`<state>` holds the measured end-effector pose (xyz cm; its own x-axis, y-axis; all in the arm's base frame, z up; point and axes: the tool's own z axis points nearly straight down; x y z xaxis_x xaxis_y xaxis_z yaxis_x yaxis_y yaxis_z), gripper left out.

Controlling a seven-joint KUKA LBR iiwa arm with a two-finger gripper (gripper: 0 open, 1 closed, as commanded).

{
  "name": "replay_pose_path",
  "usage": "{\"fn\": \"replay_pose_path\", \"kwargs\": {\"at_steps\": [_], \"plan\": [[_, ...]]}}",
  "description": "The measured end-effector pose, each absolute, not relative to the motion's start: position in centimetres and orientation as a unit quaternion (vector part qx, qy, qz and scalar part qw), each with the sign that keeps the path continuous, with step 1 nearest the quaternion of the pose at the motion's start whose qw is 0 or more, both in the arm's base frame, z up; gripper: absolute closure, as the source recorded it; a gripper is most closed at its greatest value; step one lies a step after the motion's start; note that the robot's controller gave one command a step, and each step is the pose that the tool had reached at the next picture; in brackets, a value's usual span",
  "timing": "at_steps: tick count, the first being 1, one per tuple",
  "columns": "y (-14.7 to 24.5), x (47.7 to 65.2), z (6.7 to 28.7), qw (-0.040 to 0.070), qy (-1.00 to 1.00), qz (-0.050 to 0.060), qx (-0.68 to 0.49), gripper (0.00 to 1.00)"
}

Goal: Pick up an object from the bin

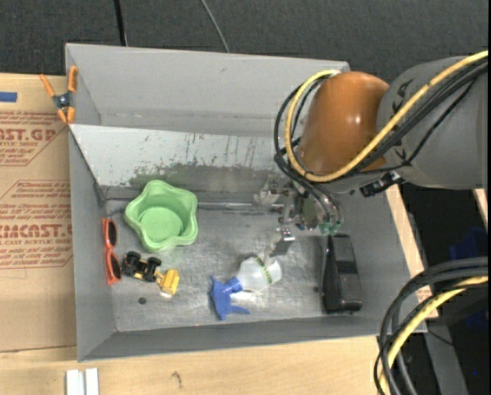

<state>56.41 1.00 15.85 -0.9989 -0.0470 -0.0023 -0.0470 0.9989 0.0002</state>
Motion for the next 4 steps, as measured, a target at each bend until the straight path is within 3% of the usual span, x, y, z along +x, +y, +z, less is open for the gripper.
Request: {"fn": "replay_pose_path", "kwargs": {"at_steps": [1, 2, 3, 4], "plan": [[-1.9, 55.7, 13.8, 0.001, 1.000, 0.000, 0.000, 0.00], [2.6, 51.4, 9.1, 0.004, 0.985, 0.001, -0.171, 1.00], [2.6, 51.4, 9.1, 0.004, 0.985, 0.001, -0.171, 1.00], [1.2, 53.1, 20.7, 0.001, 0.989, 0.000, -0.150, 1.00]]}}
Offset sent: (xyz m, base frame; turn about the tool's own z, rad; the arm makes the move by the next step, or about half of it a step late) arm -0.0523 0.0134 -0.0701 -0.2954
